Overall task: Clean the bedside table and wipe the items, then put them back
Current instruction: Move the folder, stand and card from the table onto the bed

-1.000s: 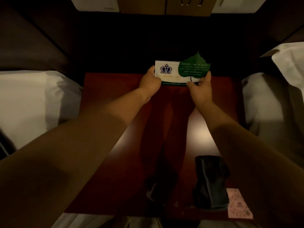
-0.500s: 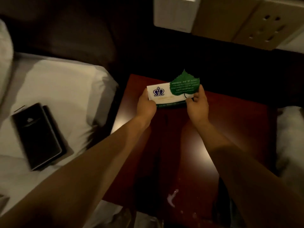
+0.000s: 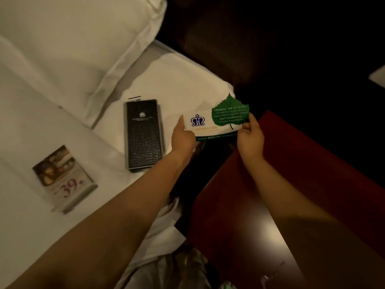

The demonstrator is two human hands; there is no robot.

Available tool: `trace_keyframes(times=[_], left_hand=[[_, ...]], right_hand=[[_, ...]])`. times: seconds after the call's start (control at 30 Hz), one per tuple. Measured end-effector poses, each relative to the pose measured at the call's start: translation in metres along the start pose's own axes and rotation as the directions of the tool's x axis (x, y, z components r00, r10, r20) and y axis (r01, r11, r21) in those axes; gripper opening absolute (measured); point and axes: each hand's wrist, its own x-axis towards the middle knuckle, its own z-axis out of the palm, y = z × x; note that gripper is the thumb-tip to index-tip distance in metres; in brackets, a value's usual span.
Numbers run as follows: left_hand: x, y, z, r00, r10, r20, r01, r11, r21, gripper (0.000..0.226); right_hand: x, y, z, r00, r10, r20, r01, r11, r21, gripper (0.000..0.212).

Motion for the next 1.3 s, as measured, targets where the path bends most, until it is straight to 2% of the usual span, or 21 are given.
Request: trace_keyframes(times=[0.2,0.43,0.63,0.9,1.3], left_hand=[[0.004,0.010,-0.083,0.990,-0.064,-0.126,0.044,0.988,-0.151,0.067],[0.006,0.004,-0.162,0.958,-0.138,-0.250,0.060,0.953,-0.297,0.060],[0.013,-0.003,-0.212,0.927,-0.145,-0.346,0.059,0.967,-0.246,0.064],[0.020,-0.009,-0.253,0.898,-0.200,-0.391,0.089,0.955,-0.284,0.056],[0.029,-0.007,-0.278,0.907,-0.229,-0.354,0.124,0.947,-0.295,0.058]], right_hand=[[-0.023,-0.041,0.074,0.989,-0.029,0.143,0.029,1.000,0.002,0.056],[-0.053,-0.068,0.147,0.949,-0.121,0.292,0.128,0.992,-0.008,0.053],[-0.075,-0.078,0.196,0.911,-0.119,0.394,0.133,0.991,-0.009,0.052],[-0.092,-0.085,0.239,0.874,-0.114,0.472,0.133,0.991,-0.007,0.051],[-0.091,-0.089,0.278,0.849,0.000,0.529,0.130,0.969,-0.209,0.027]])
